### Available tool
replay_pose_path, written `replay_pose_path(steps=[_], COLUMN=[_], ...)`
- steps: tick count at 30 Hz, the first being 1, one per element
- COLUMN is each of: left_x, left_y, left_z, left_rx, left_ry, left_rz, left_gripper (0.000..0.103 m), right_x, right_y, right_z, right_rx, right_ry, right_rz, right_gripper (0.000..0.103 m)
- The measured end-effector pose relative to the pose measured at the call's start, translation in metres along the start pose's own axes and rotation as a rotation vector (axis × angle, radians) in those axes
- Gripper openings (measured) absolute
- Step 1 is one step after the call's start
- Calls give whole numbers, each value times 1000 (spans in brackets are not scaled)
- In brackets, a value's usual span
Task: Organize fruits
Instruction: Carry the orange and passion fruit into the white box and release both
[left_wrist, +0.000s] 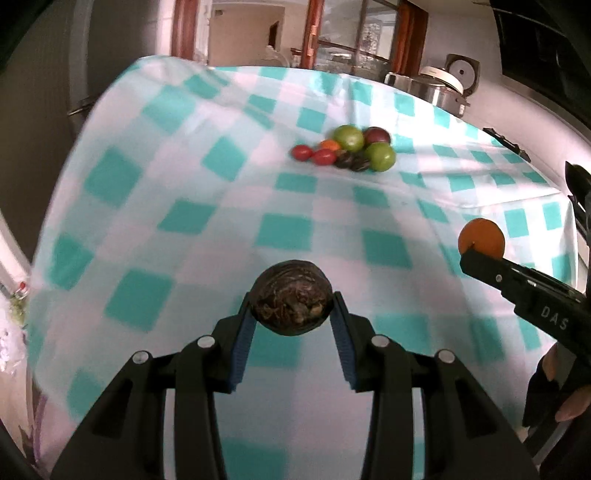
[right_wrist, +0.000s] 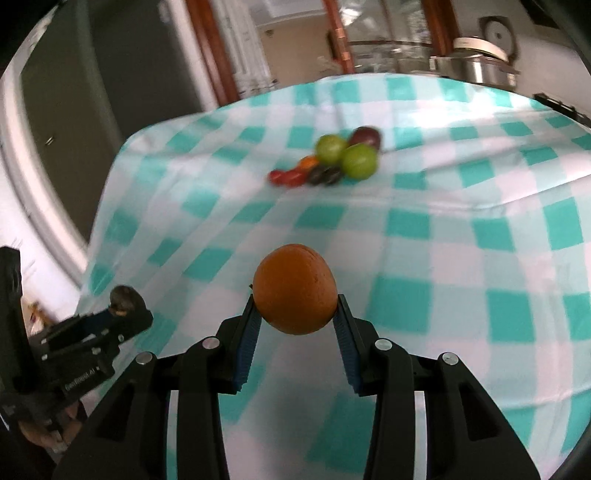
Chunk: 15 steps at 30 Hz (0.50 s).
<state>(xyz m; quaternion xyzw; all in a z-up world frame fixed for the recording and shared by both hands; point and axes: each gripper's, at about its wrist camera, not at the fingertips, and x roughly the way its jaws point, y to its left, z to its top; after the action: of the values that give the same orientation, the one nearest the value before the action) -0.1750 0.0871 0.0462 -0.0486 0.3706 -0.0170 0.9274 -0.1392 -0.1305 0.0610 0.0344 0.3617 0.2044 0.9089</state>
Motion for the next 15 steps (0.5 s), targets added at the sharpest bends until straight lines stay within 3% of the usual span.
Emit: replay_pose_path(steps=[15], left_x=[-50], left_y=[76], left_z=[-64], left_rx=[-42], left_ry=[-34], left_rz=[111], left_gripper=[41], right_x=[10], right_y=[124], right_z=[-49], right_rx=[-279], right_ry=[98], right_rz=[142], right_gripper=[40])
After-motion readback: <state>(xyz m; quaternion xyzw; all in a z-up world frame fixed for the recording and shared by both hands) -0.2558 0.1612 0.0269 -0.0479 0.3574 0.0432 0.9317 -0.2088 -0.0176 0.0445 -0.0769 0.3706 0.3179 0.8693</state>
